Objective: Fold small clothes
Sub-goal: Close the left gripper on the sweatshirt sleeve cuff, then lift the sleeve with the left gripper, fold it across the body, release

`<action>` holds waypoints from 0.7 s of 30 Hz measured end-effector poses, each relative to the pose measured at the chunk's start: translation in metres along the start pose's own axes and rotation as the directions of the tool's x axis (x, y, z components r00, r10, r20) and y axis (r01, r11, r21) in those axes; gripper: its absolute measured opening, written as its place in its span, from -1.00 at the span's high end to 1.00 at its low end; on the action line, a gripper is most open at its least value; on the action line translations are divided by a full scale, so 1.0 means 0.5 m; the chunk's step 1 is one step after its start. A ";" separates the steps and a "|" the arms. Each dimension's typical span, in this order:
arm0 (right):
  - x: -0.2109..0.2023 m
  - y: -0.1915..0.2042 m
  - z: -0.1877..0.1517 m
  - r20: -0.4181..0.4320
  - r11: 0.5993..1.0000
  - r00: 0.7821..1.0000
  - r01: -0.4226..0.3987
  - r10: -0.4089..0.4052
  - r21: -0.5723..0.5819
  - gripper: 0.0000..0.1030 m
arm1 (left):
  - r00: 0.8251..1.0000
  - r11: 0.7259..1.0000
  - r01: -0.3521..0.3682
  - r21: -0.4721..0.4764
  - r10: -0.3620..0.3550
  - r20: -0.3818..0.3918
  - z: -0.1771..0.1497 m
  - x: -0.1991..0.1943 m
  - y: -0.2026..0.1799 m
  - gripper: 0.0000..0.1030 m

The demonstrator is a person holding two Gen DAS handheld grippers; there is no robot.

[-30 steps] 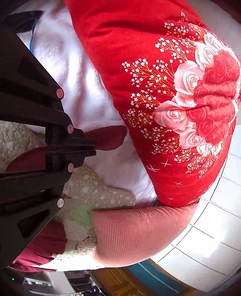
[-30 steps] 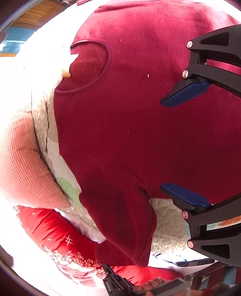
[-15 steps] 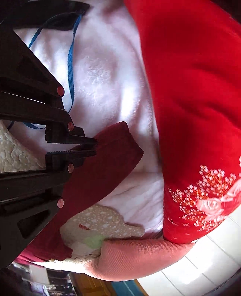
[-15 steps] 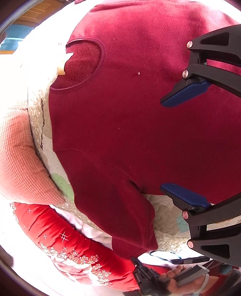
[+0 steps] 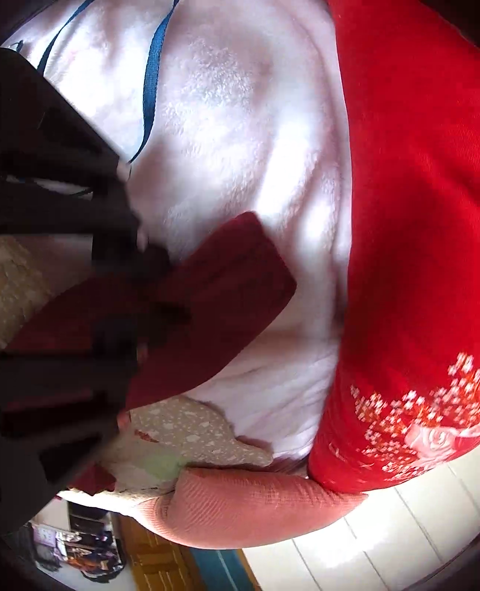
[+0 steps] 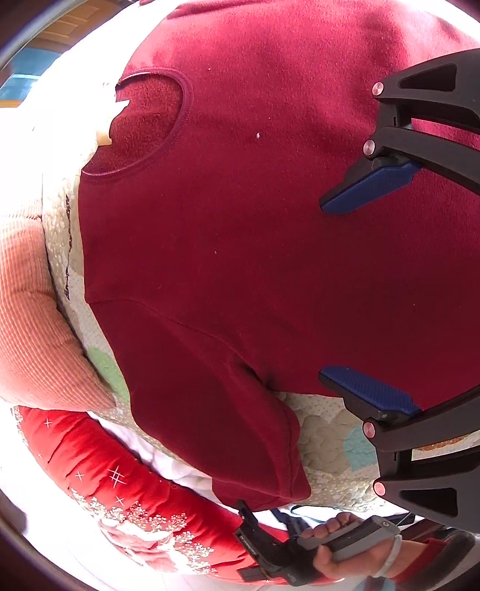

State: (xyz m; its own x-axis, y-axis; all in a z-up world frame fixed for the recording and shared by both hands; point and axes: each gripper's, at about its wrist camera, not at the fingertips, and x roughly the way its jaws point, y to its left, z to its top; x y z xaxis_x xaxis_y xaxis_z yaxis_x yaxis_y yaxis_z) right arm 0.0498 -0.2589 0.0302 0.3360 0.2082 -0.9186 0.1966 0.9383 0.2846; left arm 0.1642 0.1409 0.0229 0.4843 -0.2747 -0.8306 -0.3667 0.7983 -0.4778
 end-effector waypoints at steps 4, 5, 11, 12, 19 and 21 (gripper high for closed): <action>-0.009 -0.005 0.007 0.007 1.000 1.000 0.002 -0.002 0.006 -0.61 | 0.993 0.993 0.071 0.097 -0.080 0.092 0.021 -0.092 -0.066 0.89; -0.011 -0.006 0.011 0.010 1.000 1.000 0.003 -0.003 0.007 -0.61 | 0.987 0.988 0.085 0.129 -0.101 0.125 0.033 -0.123 -0.087 0.89; -0.043 -0.024 0.037 0.040 0.999 0.999 -0.015 0.014 0.030 -0.61 | 0.929 0.943 0.161 0.292 -0.244 0.277 0.091 -0.282 -0.214 0.89; -0.051 -0.032 0.038 0.046 0.999 0.999 -0.024 0.022 0.040 -0.61 | 0.924 0.926 0.165 0.338 -0.265 0.276 0.080 -0.295 -0.241 0.89; -0.114 -0.141 0.052 0.091 0.984 0.996 -0.035 0.019 0.173 -0.61 | 0.908 0.698 0.299 0.651 -0.417 0.030 -0.162 -0.267 -0.461 0.89; -0.135 -0.191 0.053 0.107 0.975 0.994 -0.030 0.006 0.221 -0.61 | 0.905 0.646 0.356 0.675 -0.420 -0.076 -0.255 -0.220 -0.507 0.89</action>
State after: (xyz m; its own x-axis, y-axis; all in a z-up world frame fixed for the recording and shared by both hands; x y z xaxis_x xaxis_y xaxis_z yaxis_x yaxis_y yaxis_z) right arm 0.0327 -0.3698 0.0720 0.4337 0.1833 -0.8822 0.3849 0.8476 0.3653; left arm 0.1026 -0.0995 0.1990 0.5319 -0.6239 -0.5725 0.4714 0.7798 -0.4119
